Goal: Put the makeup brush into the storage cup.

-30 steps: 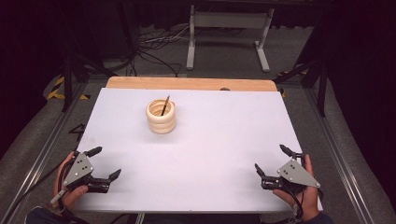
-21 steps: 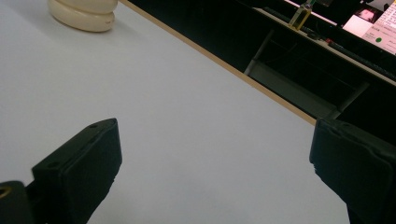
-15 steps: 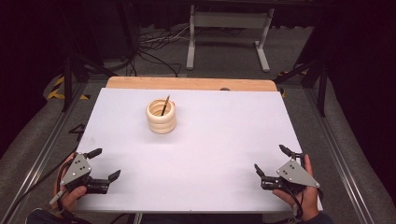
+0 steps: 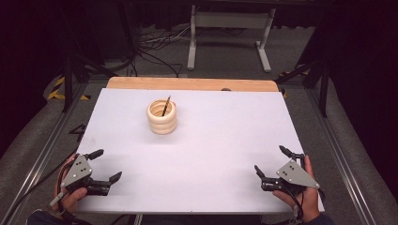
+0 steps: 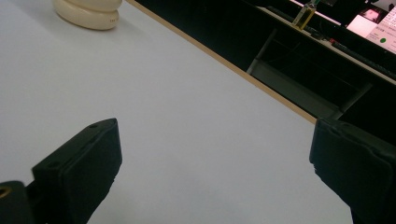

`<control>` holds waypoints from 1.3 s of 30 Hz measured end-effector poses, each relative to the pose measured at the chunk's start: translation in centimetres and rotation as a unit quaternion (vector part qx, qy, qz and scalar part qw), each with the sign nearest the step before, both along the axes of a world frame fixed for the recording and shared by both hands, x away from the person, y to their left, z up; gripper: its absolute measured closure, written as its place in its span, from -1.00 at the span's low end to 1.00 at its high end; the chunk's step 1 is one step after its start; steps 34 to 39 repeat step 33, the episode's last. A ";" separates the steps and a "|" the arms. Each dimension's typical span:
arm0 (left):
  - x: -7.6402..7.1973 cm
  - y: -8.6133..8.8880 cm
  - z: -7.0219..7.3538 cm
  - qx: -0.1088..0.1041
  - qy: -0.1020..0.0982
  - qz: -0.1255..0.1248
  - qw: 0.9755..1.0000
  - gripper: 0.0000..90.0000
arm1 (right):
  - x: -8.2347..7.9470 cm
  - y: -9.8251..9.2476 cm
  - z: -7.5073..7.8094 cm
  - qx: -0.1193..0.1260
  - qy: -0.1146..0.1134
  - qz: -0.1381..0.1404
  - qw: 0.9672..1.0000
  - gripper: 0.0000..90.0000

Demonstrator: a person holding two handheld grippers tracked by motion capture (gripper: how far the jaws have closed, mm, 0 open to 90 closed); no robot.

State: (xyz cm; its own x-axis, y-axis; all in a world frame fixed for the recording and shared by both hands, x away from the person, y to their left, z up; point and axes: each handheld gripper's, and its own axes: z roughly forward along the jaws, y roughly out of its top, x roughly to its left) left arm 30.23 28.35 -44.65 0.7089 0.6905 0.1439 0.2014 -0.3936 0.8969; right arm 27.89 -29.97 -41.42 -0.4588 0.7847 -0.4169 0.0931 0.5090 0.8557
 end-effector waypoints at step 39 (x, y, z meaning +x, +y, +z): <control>0.2 -0.2 0.0 0.004 0.006 -0.005 1.000 -0.92 | 0.1 -0.2 0.0 0.005 0.003 0.000 1.000 -0.93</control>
